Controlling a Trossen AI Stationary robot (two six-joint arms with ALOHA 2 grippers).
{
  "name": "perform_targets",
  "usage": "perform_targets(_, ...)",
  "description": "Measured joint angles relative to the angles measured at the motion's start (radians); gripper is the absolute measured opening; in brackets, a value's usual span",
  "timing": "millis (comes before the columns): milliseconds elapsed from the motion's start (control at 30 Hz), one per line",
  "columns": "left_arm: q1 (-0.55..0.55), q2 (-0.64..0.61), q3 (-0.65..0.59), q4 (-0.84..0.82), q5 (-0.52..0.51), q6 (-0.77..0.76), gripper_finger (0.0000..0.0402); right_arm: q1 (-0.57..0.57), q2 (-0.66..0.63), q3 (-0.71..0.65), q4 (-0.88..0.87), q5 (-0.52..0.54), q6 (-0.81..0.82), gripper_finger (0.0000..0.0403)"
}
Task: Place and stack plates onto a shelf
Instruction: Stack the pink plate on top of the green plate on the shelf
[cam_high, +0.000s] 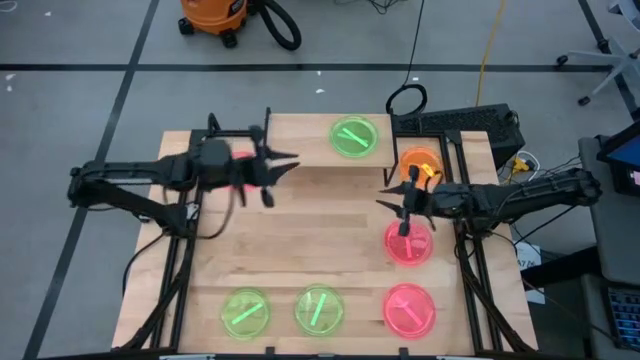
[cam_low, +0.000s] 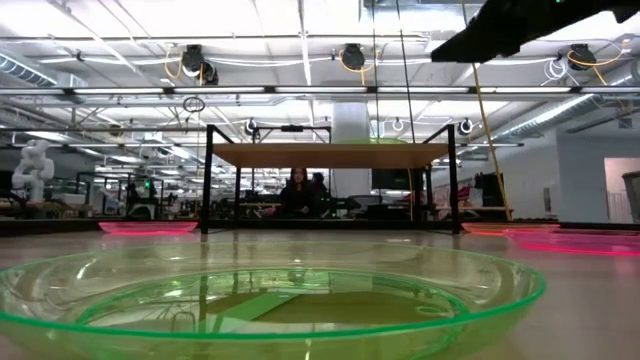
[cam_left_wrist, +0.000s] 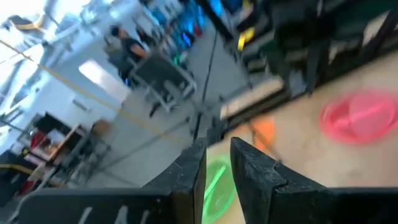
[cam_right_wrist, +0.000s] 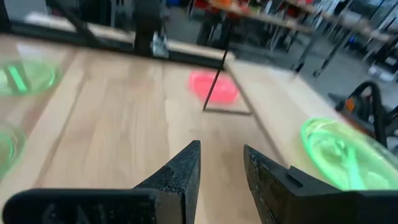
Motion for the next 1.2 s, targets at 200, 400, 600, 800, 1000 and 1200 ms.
perform_targets(200, -0.087, -0.100, -0.264, 0.308, -0.008, -0.048, 0.0080, 0.000, 0.140, 0.107, -0.190, -0.005, 0.035, 0.0105)
perform_targets(400, -0.141, -0.126, -0.470, 0.516, -0.027, -0.108, 0.0080, 0.007, 0.227, 0.140, -0.305, -0.126, 0.119, 0.0105)
perform_targets(600, -0.165, -0.129, -0.557, 0.613, -0.040, -0.157, 0.0080, 0.061, 0.302, 0.140, -0.305, -0.218, 0.208, 0.0105)
perform_targets(800, -0.168, -0.129, -0.571, 0.610, -0.041, -0.196, 0.0081, 0.132, 0.402, 0.140, -0.321, -0.243, 0.311, 0.0105)
perform_targets(1000, -0.168, -0.129, -0.571, 0.611, -0.041, -0.213, 0.0081, 0.193, 0.482, 0.140, -0.455, -0.248, 0.448, 0.0105)
perform_targets(1200, -0.168, -0.129, -0.571, 0.606, -0.041, -0.240, 0.0081, 0.258, 0.509, 0.140, -0.552, -0.268, 0.597, 0.0105)
